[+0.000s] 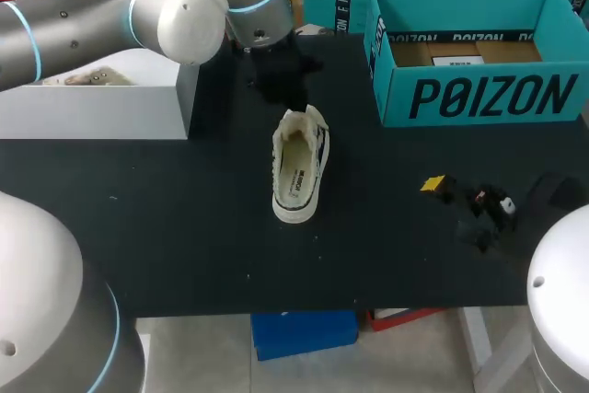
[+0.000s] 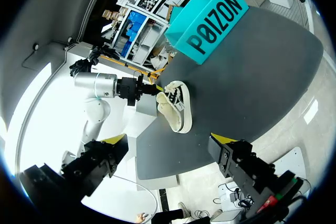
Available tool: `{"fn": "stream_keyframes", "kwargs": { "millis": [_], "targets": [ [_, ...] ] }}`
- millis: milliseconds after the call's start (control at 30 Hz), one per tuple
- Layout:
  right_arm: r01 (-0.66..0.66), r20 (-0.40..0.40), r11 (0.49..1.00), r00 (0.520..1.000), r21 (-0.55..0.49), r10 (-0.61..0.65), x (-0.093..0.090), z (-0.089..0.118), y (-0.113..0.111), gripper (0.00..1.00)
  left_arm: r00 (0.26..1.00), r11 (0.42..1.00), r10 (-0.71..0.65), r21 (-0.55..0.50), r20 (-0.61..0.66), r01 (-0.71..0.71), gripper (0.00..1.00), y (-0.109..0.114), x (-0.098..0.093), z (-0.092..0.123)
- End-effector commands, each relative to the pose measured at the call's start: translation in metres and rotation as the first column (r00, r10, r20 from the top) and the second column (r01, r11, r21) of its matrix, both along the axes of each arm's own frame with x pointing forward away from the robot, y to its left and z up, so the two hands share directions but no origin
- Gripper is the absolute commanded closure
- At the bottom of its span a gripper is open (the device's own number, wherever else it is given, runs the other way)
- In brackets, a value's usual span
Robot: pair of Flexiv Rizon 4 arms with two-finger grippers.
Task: Take the shoe out of the shoebox, open the shoe tongue, remove and reinsert the insole, then place the shoe into the shoebox
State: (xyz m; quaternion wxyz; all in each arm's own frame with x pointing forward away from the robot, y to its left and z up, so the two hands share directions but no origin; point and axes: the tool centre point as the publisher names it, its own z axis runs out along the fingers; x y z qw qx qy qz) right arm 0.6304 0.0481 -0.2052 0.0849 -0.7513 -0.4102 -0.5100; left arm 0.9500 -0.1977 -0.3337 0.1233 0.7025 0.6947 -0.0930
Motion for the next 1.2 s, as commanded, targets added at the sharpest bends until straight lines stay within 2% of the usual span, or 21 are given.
{"fn": "stream_keyframes", "kwargs": {
  "millis": [33,200,533,933,967,1000,1033,1100,1200],
  "targets": [
    [-0.479,-0.289,0.858,0.808,0.183,0.513,0.0,-0.001,-0.004,0.0,1.0,1.0,-0.005,-0.028,0.004,0.005,1.0,0.004,-0.02,-0.004],
    [-0.479,-0.289,0.858,0.808,0.183,0.513,0.0,-0.001,-0.004,0.0,1.0,0.999,-0.007,-0.042,-0.01,0.006,1.0,0.009,-0.038,-0.003],
    [-0.479,-0.289,0.858,0.808,0.183,0.513,0.0,-0.001,-0.004,0.0,0.999,0.999,0.01,-0.049,-0.048,-0.012,1.0,0.014,-0.051,-0.011],
    [-0.479,-0.289,0.858,0.808,0.183,0.513,0.0,-0.001,-0.004,0.0,1.0,1.0,0.007,-0.01,-0.01,-0.007,1.0,0.04,-0.044,0.029],
    [-0.479,-0.289,0.858,0.808,0.183,0.513,0.0,-0.001,-0.004,0.0,1.0,1.0,0.007,-0.007,-0.01,-0.007,0.95,0.042,-0.044,0.029],
    [-0.479,-0.289,0.858,0.808,0.183,0.513,0.0,-0.001,-0.004,0.0,1.0,1.0,0.006,0.003,-0.013,-0.006,0.78,0.046,-0.044,0.029],
    [-0.479,-0.289,0.858,0.808,0.183,0.513,0.0,-0.001,-0.004,0.0,1.0,1.0,-0.002,0.011,-0.016,0.002,0.69,0.048,-0.045,0.029],
    [-0.479,-0.289,0.858,0.808,0.183,0.513,0.0,-0.001,-0.004,0.0,1.0,1.0,-0.004,0.023,-0.017,0.004,0.62,0.053,-0.046,0.027],
    [-0.479,-0.289,0.858,0.808,0.183,0.513,0.0,-0.001,-0.004,0.0,1.0,0.999,-0.013,0.033,-0.016,0.013,0.56,0.058,-0.047,0.024]
  ]
}}
